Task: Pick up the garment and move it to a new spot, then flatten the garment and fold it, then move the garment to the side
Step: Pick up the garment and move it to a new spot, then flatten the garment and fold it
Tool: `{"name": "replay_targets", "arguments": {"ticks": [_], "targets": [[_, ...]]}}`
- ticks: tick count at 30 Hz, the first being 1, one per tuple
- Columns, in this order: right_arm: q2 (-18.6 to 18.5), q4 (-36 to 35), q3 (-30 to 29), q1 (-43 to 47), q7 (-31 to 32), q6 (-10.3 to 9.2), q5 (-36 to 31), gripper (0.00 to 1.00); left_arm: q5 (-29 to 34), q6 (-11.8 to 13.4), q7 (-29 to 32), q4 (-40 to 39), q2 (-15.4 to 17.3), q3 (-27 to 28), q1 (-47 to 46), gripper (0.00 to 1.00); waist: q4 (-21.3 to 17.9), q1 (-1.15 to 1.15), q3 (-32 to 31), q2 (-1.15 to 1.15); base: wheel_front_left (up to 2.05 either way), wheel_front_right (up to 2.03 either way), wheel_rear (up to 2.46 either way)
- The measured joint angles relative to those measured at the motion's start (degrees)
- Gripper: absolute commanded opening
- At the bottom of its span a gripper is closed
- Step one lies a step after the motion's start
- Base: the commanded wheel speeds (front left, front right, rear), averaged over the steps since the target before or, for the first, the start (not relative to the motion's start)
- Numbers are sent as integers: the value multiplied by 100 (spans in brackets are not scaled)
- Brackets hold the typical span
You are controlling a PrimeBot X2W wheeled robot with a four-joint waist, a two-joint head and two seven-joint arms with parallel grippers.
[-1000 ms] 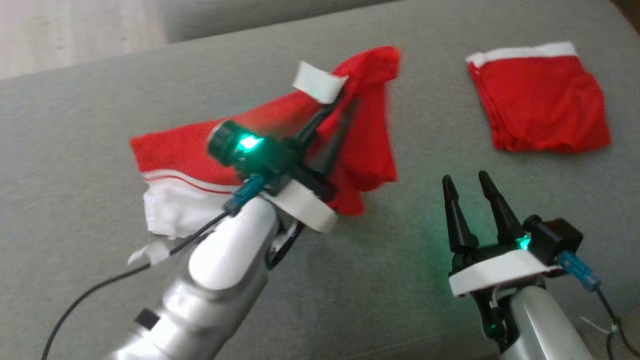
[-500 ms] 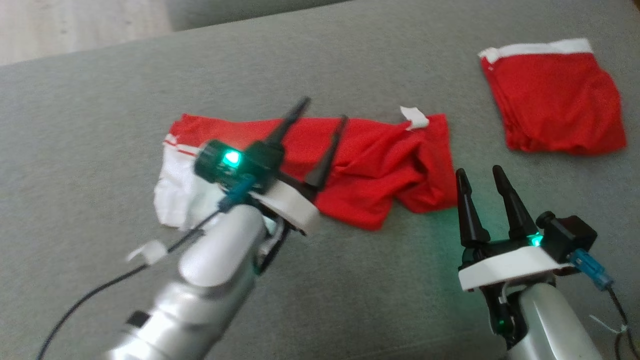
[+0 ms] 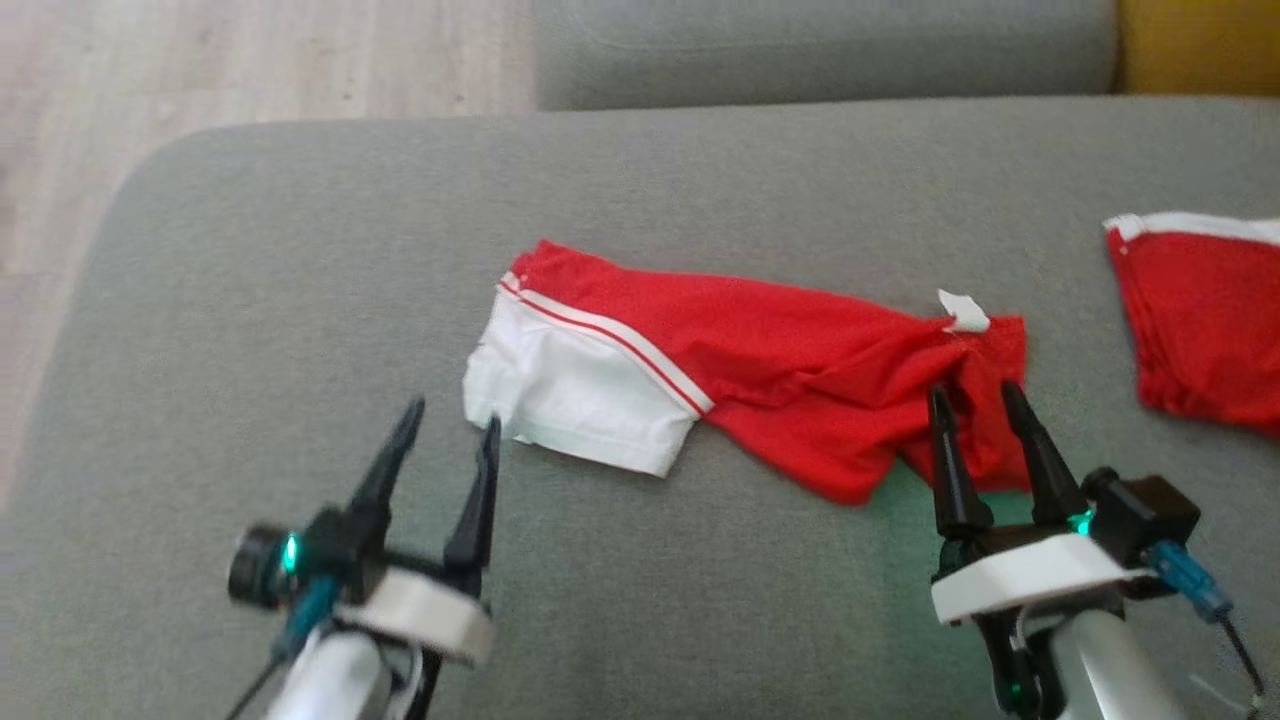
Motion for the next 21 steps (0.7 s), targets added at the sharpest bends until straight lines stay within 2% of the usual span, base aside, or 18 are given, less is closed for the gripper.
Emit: {"name": "replay_targets", "arguments": {"ticks": [4, 8, 17, 21], "targets": [[1, 71, 11, 48, 0, 0, -1, 100, 0, 36, 0, -186, -125, 227, 614, 100, 133, -1, -110, 0, 0, 0, 0], [1, 113, 12, 102, 0, 0, -24, 100, 113, 43, 0, -233, -282, 409, 787, 100, 130, 1, -104, 0, 0, 0, 0], [1, 136, 16, 102, 0, 0, -51, 100, 522, -372, 0, -267, -500, 468, 616, 100, 10, 0, 16, 0, 0, 0, 0], [1, 55, -51, 17, 0, 1, -99, 100, 692, -686, 73, 118, -533, 59, 230, 100, -100, 1, 199, 0, 0, 0, 0]]}}
